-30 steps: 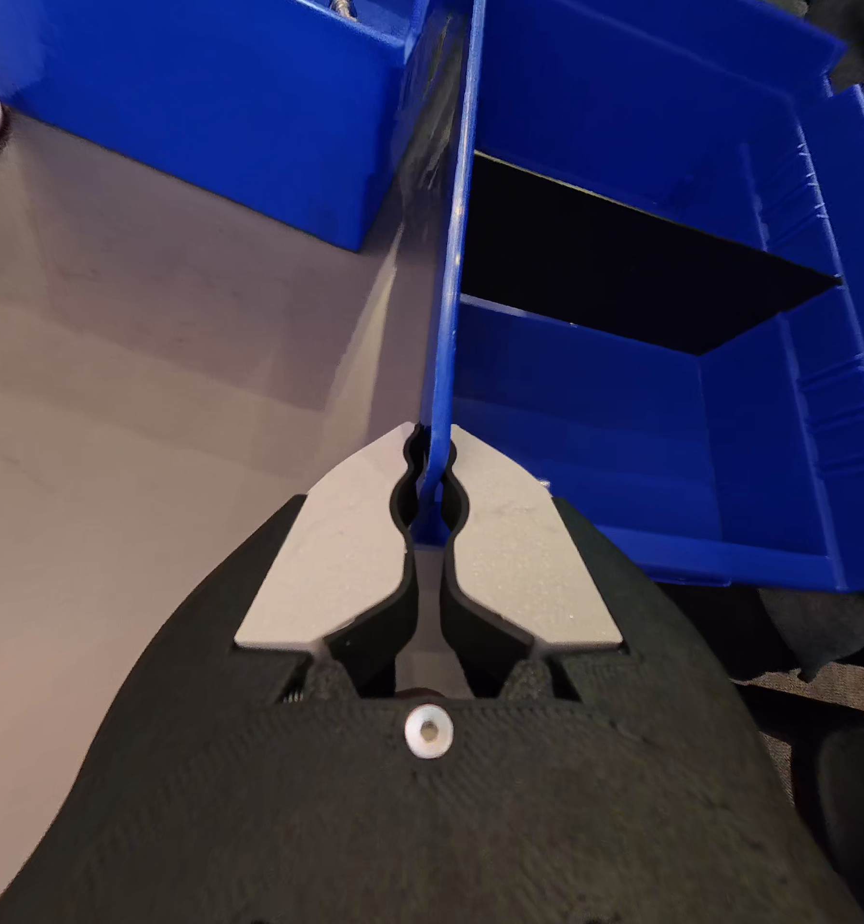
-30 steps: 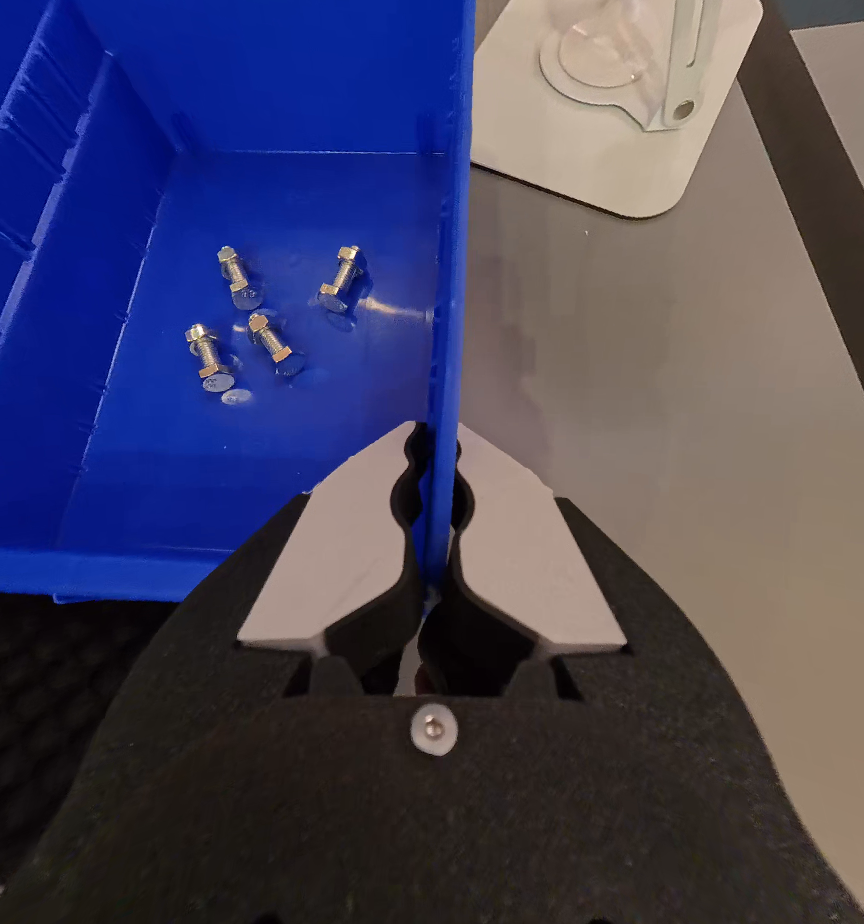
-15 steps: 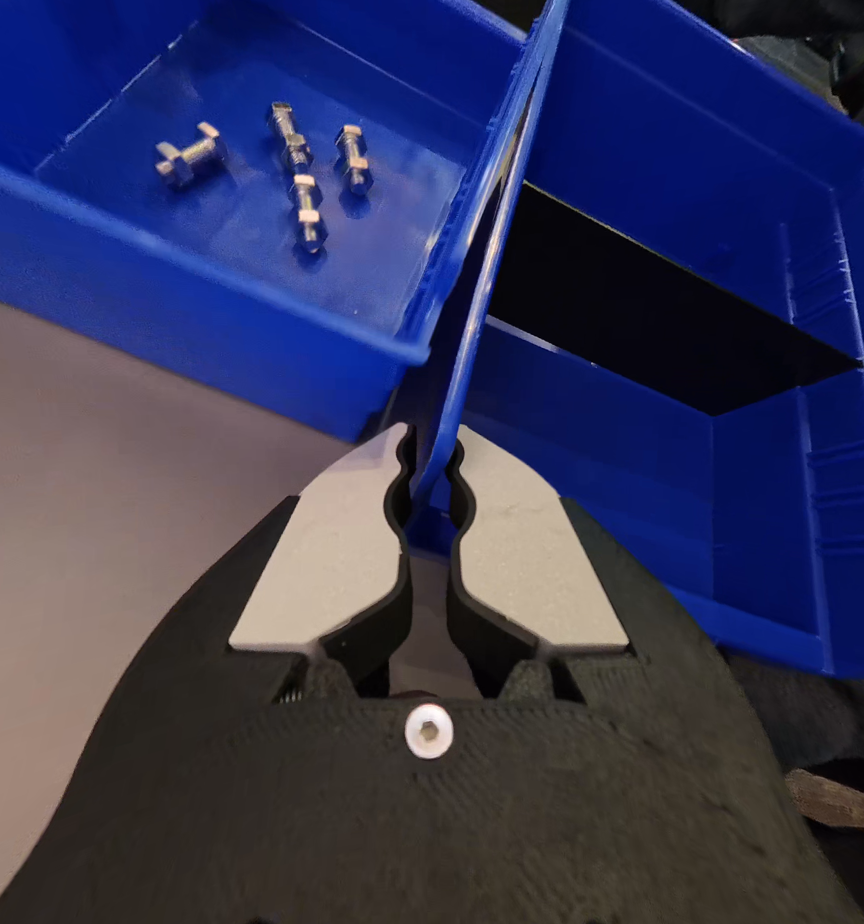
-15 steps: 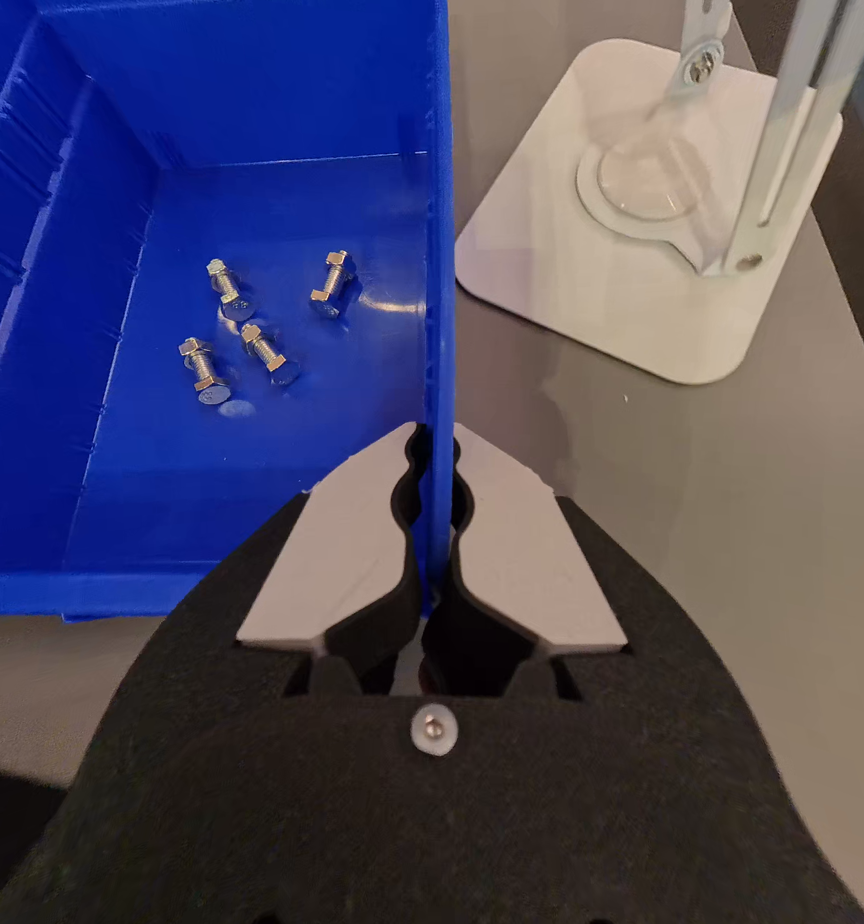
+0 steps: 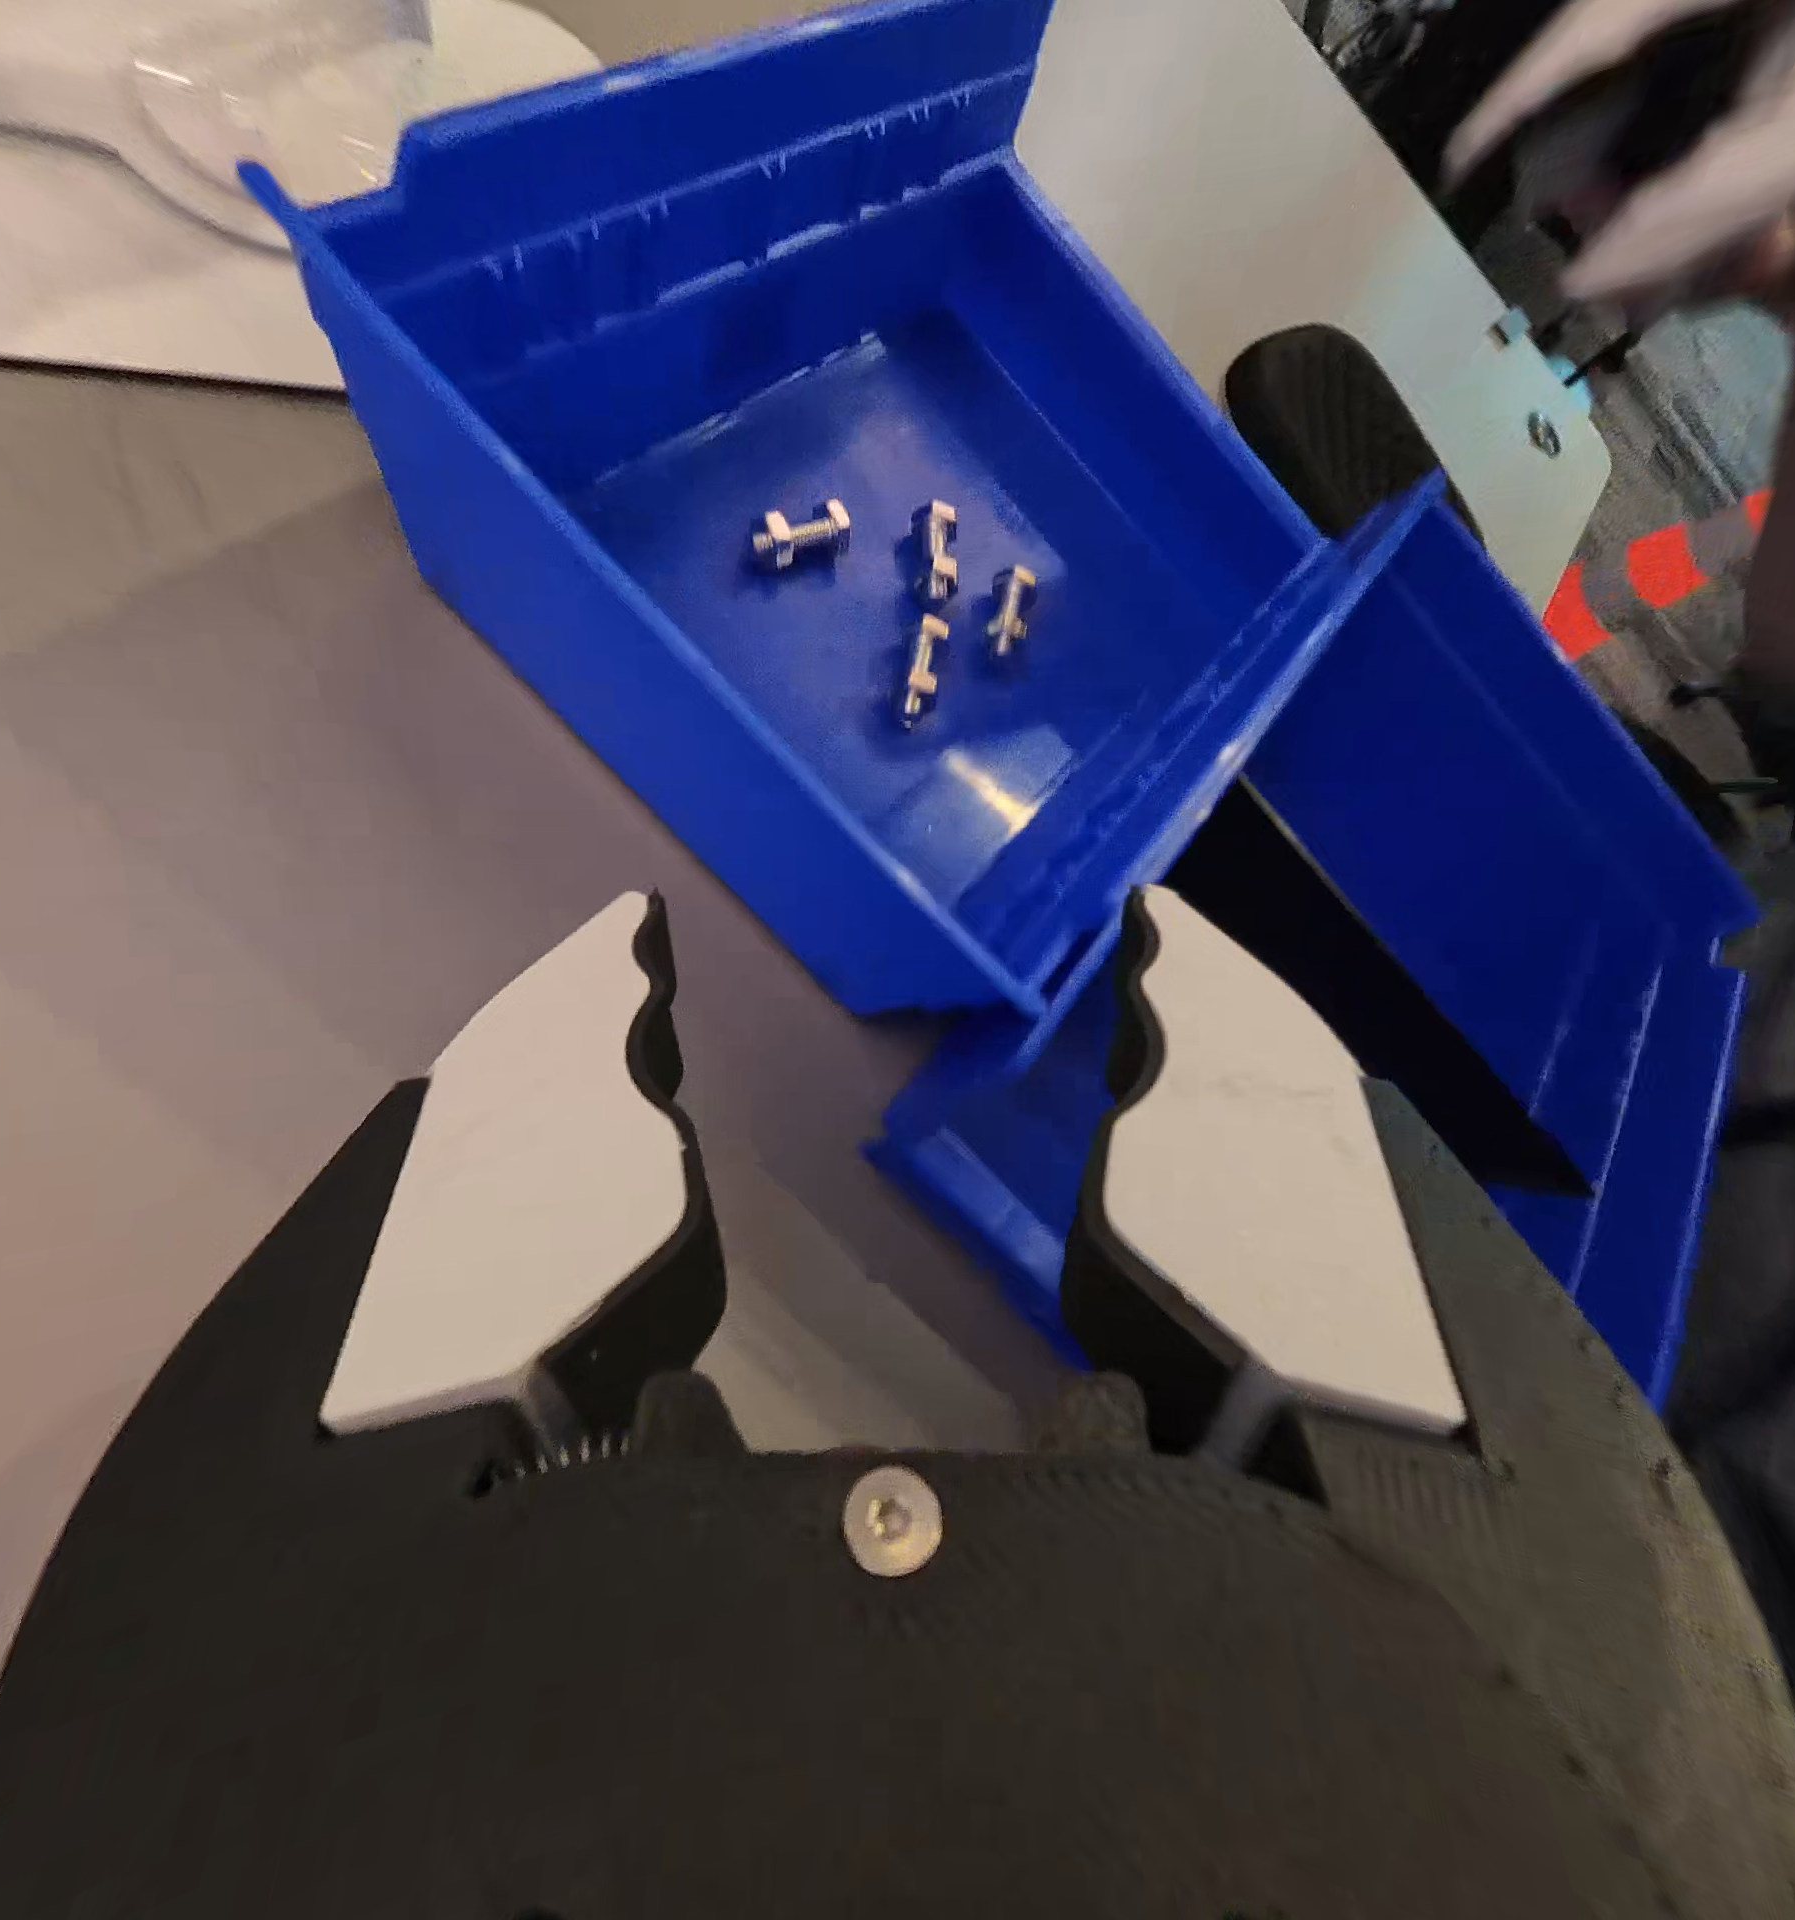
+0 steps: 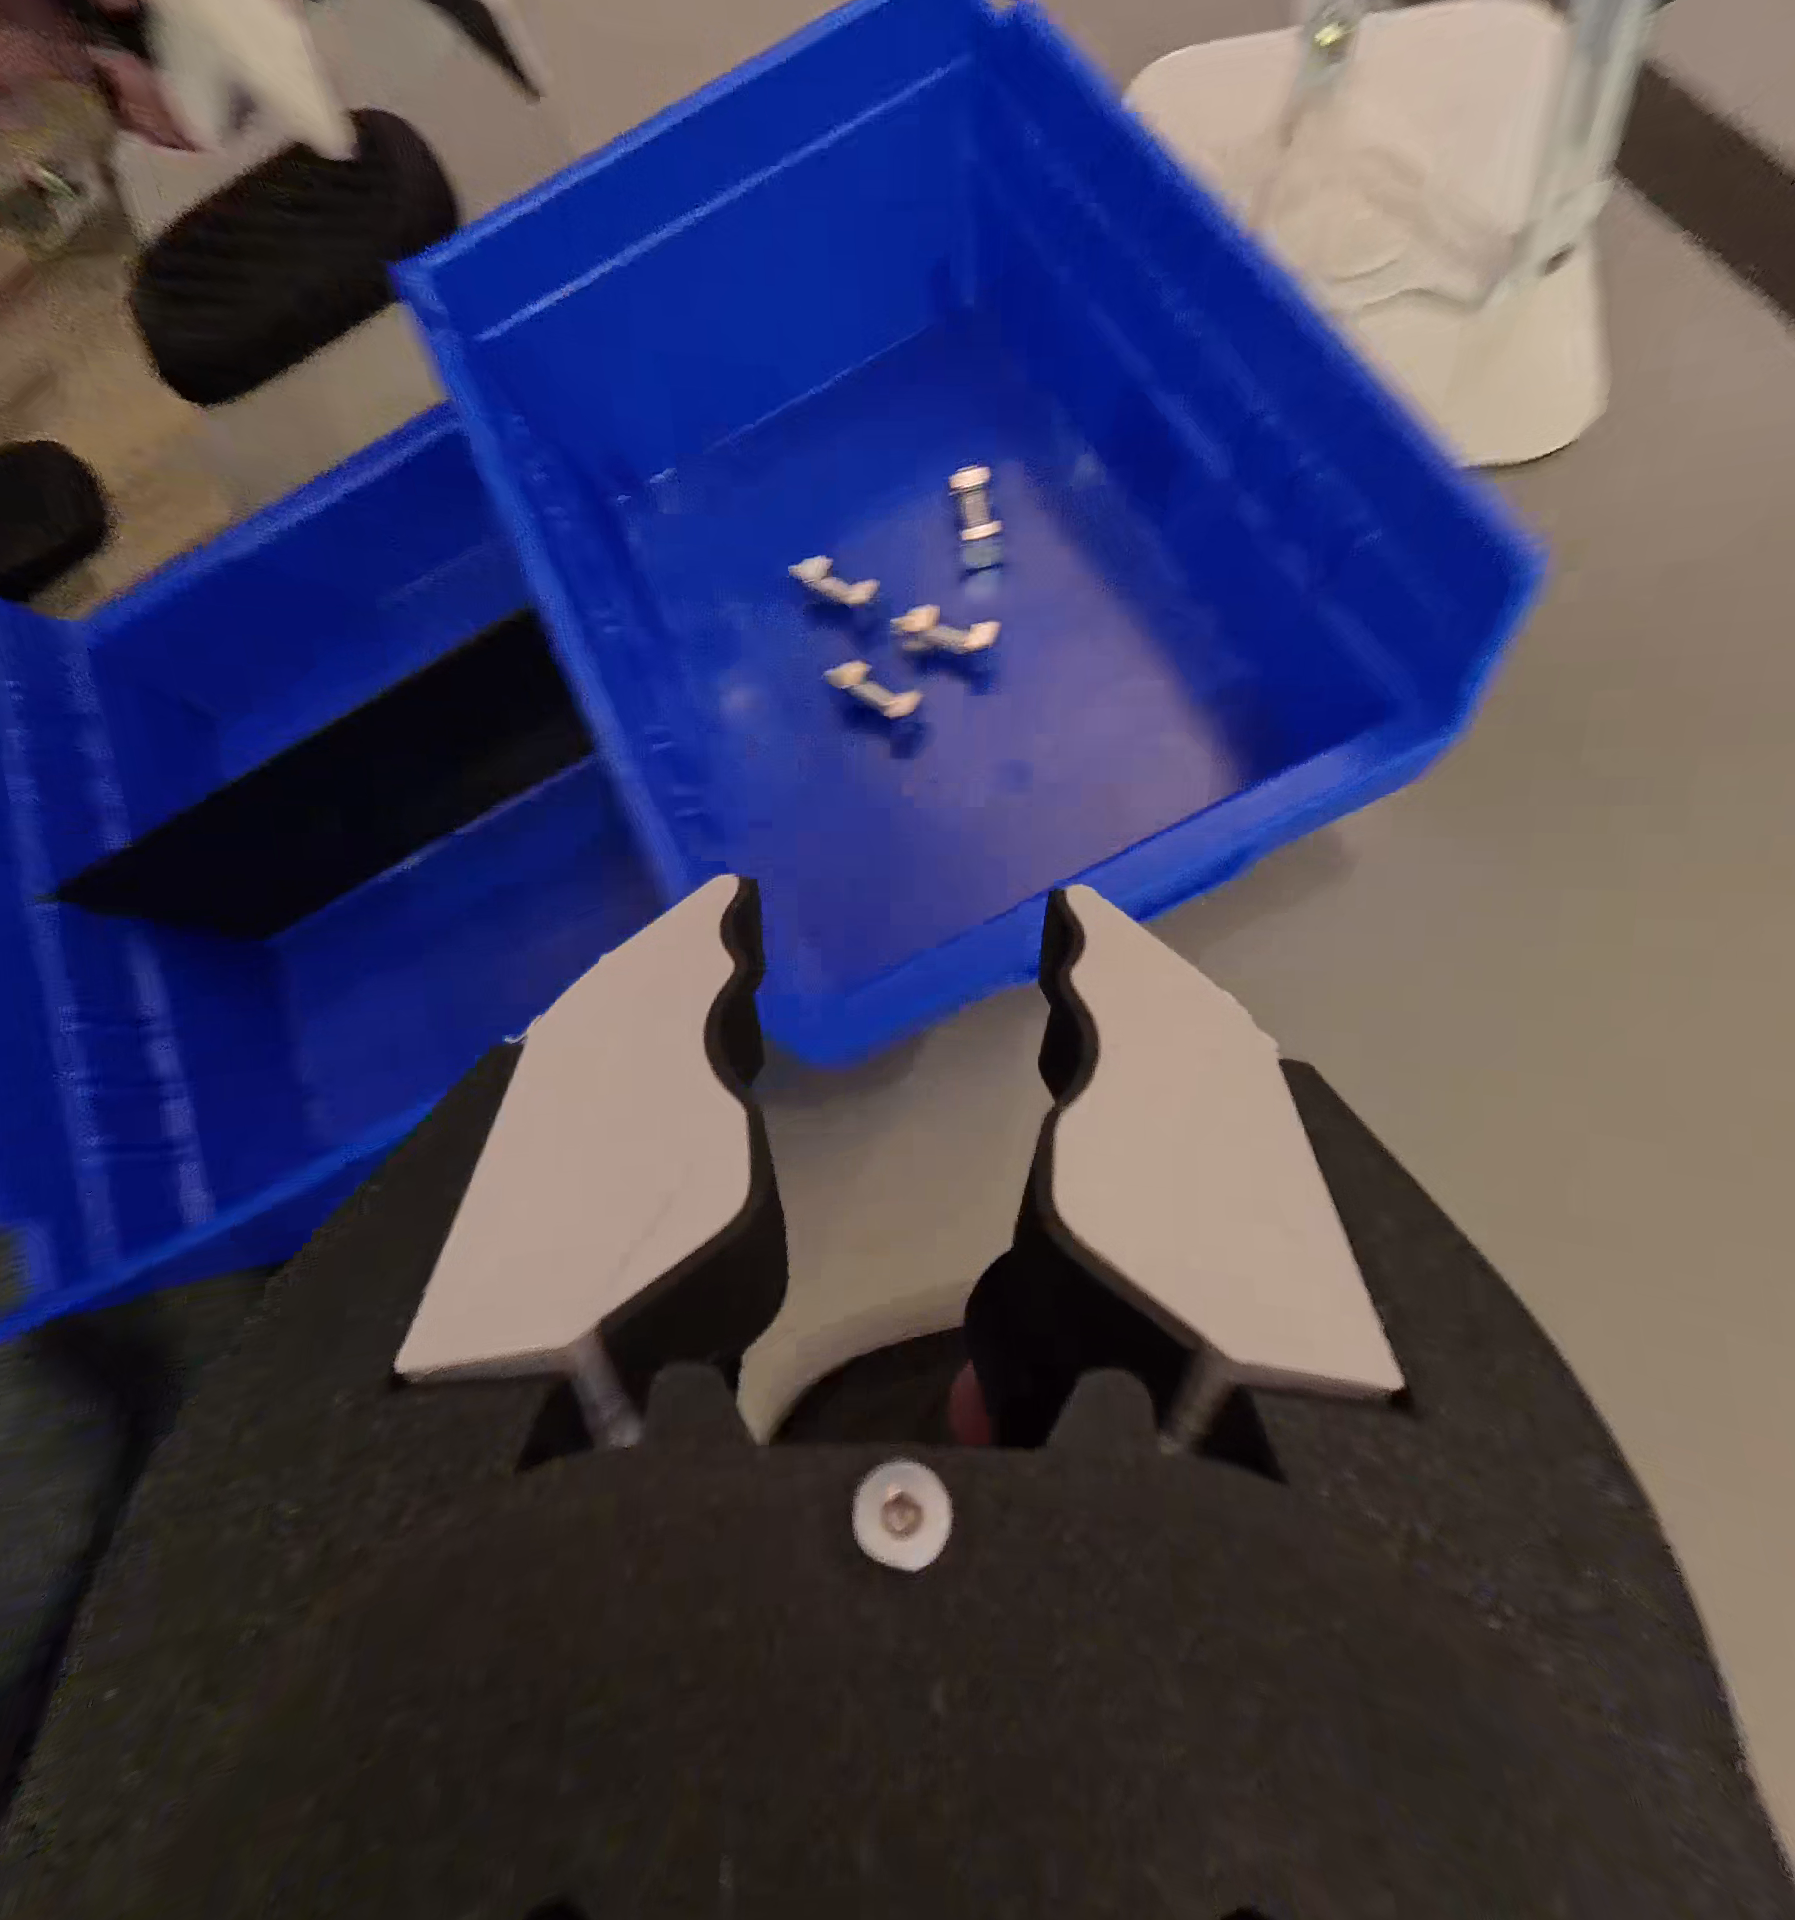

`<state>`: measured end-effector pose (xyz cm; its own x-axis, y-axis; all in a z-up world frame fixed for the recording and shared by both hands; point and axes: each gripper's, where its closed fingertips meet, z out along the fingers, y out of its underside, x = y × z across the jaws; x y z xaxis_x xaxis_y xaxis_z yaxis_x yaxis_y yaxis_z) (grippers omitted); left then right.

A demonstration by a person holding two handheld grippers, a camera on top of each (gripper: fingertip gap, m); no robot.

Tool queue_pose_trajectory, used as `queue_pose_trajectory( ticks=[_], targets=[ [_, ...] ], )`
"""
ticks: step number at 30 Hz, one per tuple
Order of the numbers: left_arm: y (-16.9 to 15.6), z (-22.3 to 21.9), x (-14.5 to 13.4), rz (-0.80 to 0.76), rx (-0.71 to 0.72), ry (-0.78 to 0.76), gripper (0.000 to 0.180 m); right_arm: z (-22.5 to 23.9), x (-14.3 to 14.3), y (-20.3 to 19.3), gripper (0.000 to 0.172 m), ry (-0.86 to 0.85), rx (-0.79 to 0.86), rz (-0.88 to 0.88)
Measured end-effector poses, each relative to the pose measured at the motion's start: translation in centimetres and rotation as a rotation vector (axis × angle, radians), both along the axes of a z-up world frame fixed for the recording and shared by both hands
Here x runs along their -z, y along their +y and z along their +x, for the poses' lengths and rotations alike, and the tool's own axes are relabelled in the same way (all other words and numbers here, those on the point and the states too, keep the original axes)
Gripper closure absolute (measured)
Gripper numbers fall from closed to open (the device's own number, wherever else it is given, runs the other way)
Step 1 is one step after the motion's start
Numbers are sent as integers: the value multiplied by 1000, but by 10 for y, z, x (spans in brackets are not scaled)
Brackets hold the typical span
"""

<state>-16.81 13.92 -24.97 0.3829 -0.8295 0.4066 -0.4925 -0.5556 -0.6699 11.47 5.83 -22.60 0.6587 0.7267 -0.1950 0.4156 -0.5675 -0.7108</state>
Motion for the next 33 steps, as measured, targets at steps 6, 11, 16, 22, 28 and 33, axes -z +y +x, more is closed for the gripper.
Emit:
queue_pose_trajectory(
  ticks=[6,11,16,22,28,33],
  targets=[
    [34,29,14,-37,-94,151,107,-50,22,-73,118,25,6,-113],
    [39,37,38,-80,-63,289,122,-60,35,-80,121,-51,67,-94],
    [39,40,41,-118,-34,303,142,-55,36,-75,131,-147,104,-54],
    [43,31,43,-90,-18,351,160,-58,46,-86,127,-212,102,-92],
    [42,29,43,-63,20,406,164,-54,61,-86,143,-278,89,-133],
    [50,16,44,-41,21,464,165,-48,62,-82,146,-296,69,-145]
  ],
)
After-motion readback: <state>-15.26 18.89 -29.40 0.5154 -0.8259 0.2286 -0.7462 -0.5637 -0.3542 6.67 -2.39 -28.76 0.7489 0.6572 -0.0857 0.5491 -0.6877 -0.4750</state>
